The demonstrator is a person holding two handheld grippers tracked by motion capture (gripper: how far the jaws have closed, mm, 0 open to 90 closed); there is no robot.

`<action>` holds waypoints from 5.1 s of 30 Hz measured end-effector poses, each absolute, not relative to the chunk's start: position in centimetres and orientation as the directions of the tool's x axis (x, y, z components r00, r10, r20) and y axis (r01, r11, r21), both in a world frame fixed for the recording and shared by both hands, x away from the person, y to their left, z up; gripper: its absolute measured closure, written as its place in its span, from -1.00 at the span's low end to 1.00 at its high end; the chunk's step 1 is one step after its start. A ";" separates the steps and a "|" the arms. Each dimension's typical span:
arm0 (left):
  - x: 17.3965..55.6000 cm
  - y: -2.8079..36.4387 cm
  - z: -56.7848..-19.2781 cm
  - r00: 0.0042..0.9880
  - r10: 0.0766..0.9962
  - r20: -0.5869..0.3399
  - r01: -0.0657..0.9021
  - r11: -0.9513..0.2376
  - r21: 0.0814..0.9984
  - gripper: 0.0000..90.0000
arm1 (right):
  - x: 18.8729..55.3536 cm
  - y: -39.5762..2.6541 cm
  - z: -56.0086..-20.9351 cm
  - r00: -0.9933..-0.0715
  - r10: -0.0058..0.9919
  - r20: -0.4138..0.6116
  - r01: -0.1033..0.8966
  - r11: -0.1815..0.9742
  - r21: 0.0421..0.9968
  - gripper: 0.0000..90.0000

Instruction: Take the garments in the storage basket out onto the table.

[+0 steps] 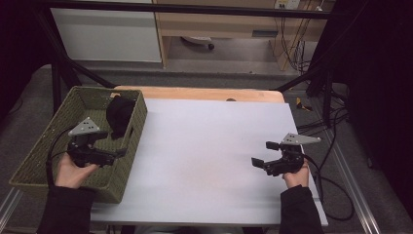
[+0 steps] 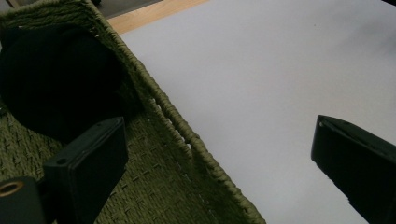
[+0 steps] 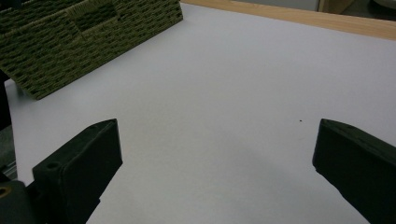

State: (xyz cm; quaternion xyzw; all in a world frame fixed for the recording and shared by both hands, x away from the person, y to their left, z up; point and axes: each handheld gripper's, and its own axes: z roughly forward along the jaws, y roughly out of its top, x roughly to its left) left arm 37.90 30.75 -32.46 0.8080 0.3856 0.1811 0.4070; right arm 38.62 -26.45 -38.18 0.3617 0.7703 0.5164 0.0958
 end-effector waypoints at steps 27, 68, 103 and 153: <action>37.8 31.7 -30.5 0.612 0.791 -0.011 0.478 -0.359 0.802 -0.92 | 38.6 -26.4 -38.2 -0.718 0.661 0.219 0.456 0.209 0.865 -0.96; 42.6 31.3 -27.5 0.551 0.834 0.028 0.509 -0.362 0.781 -0.92 | 38.7 -26.3 -38.3 -0.717 0.663 0.217 0.462 0.218 0.860 -0.96; 50.8 32.2 -30.9 0.419 0.905 0.070 0.611 -0.338 0.716 -0.91 | 38.8 -26.3 -38.6 -0.713 0.668 0.213 0.469 0.228 0.854 -0.97; 54.9 31.2 -36.2 0.397 0.903 0.165 0.664 -0.407 0.628 -0.55 | 38.9 -26.3 -38.8 -0.708 0.673 0.217 0.475 0.226 0.850 -0.97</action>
